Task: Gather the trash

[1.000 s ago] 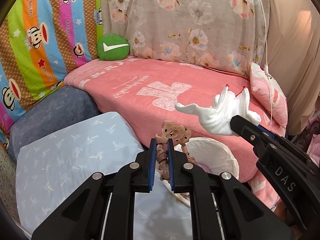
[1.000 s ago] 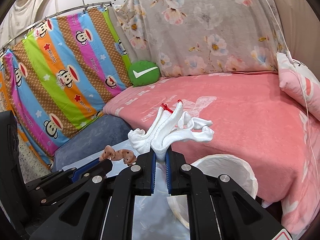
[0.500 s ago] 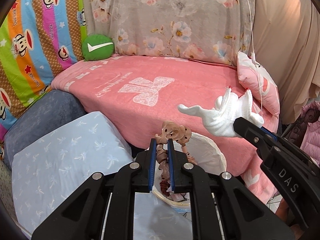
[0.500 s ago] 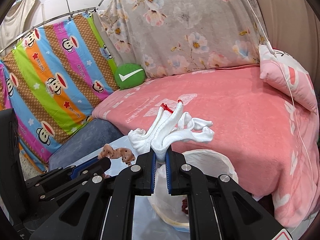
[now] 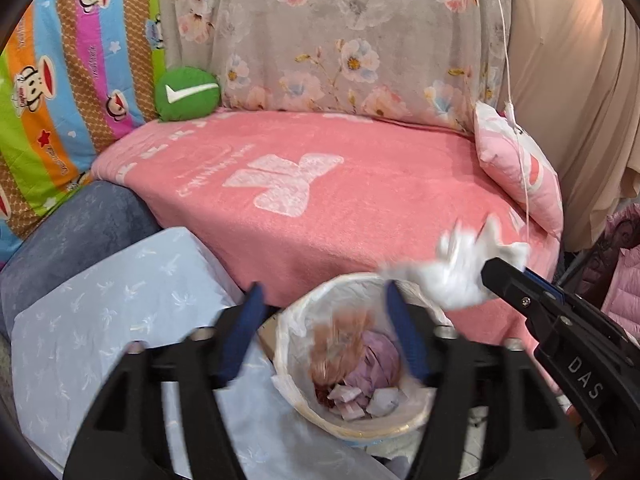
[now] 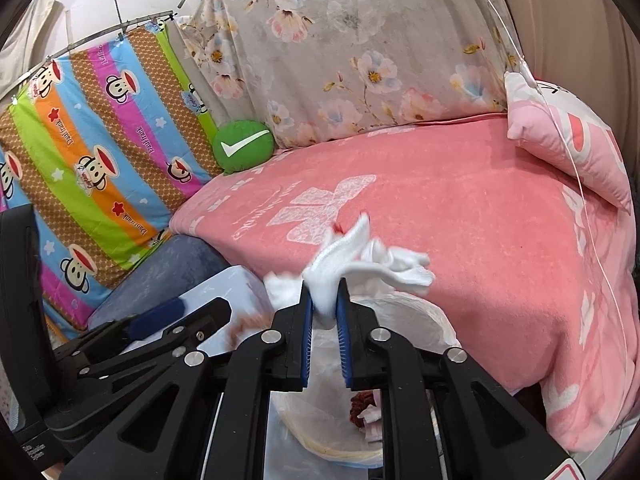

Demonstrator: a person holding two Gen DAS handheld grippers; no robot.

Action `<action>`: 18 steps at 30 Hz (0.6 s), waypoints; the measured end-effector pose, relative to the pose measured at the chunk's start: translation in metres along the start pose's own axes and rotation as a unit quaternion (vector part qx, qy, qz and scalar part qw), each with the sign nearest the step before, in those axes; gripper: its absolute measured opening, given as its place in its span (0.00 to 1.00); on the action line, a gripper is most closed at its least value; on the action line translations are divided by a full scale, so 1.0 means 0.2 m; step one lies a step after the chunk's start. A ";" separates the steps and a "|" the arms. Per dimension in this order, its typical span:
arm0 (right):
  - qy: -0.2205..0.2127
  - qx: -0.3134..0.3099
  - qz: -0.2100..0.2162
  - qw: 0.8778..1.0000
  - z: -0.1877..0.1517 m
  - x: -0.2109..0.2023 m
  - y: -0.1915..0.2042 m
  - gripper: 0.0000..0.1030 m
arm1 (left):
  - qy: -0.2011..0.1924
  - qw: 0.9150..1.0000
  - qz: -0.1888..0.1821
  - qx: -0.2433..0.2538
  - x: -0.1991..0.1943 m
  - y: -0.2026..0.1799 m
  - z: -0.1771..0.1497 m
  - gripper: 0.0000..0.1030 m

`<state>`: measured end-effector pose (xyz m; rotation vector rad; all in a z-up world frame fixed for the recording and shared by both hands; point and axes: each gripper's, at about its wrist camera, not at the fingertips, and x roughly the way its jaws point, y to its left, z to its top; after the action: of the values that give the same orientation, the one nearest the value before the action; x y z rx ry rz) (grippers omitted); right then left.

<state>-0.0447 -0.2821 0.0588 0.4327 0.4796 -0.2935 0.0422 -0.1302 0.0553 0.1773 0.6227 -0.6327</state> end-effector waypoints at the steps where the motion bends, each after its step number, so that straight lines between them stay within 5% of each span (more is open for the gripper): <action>1: 0.002 -0.001 0.000 1.000 0.00 0.01 0.00 0.14 | -0.005 1.000 0.005 -0.001 0.00 0.01 0.00 0.71; 7: 0.005 -0.008 -0.004 1.000 0.01 0.04 0.02 0.30 | 0.004 1.000 0.023 -0.012 0.02 0.07 0.00 0.72; 18: 0.037 -0.042 -0.022 0.998 -0.05 0.05 0.12 0.39 | 0.011 0.999 0.036 -0.012 0.00 0.10 -0.05 0.72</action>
<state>-0.0318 -0.2591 0.0547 0.3523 0.5728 -0.2990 0.0496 -0.1111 0.0457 0.1832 0.6426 -0.5534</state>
